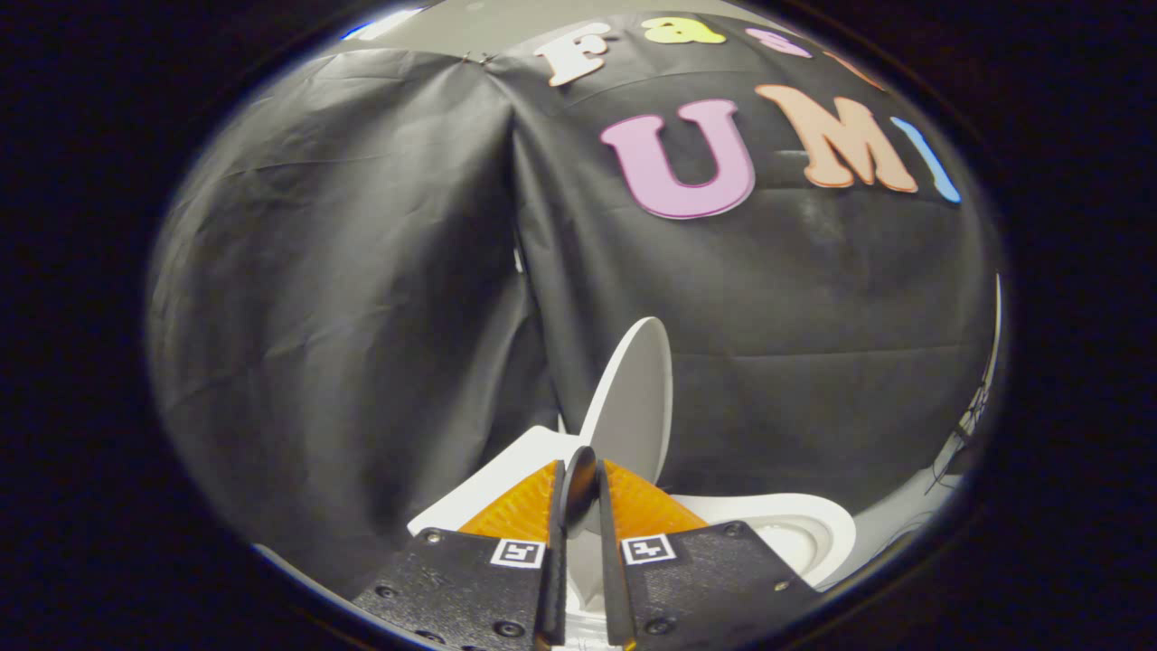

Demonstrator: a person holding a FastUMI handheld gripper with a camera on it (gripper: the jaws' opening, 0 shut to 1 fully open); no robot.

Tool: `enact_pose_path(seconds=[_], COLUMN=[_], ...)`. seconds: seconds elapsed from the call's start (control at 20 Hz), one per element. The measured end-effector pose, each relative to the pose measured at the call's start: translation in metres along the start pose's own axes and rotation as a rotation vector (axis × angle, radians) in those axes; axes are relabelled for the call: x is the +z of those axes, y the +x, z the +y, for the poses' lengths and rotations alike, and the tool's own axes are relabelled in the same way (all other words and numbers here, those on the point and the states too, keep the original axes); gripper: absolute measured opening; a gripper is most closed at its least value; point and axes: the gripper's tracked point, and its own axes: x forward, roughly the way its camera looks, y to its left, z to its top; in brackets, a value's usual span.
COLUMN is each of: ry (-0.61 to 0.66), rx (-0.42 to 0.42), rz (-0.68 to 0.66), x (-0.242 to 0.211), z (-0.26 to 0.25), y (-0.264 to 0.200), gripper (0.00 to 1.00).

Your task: Open the toilet lid.

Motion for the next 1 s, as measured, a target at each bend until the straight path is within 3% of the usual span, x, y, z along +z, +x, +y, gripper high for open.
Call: enact_pose_path(seconds=[0.15,0.65,0.8,1.0], ry=[-0.080,-0.143,-0.147,-0.206], rx=[0.067,0.225,0.218,0.122], rz=[0.036,0.087,0.096,0.036], x=[0.001,-0.003,-0.006,0.000], z=[0.026,0.091,0.091,0.068], y=[0.013,0.057,0.056,0.035], gripper=[0.17,0.18,0.20,0.24])
